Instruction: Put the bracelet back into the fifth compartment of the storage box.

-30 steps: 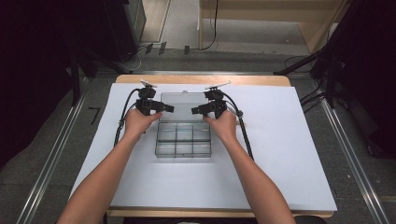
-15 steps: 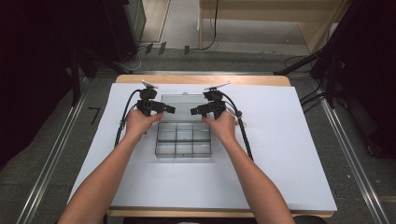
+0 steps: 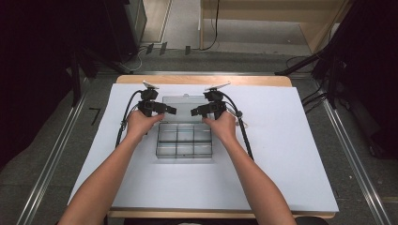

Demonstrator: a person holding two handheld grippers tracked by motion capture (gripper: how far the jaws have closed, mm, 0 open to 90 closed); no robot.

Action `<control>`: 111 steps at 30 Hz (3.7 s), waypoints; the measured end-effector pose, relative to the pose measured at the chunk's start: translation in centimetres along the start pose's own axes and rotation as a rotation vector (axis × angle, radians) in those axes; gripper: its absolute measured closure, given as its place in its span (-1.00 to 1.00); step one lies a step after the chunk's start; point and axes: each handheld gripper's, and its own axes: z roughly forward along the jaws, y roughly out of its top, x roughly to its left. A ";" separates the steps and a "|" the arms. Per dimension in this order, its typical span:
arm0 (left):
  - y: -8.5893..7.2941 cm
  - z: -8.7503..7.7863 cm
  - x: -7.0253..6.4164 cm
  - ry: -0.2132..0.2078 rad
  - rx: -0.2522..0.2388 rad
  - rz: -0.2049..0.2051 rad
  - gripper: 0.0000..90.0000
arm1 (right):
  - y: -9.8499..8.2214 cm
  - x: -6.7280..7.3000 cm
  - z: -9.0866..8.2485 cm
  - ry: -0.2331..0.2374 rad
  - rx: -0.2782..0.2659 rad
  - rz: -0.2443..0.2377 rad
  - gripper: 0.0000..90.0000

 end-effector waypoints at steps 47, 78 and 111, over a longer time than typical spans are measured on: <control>-0.1 0.8 0.6 -0.017 0.044 -0.035 -0.34 | 0.0 -0.5 0.8 0.026 0.059 0.068 -0.62; -0.1 0.7 0.7 -0.015 0.045 -0.035 -0.34 | 0.0 -0.7 0.6 0.028 0.070 0.069 -0.59; -0.1 0.0 0.9 0.014 0.053 -0.020 -0.23 | 0.0 -0.9 -0.1 0.004 0.075 0.034 -0.48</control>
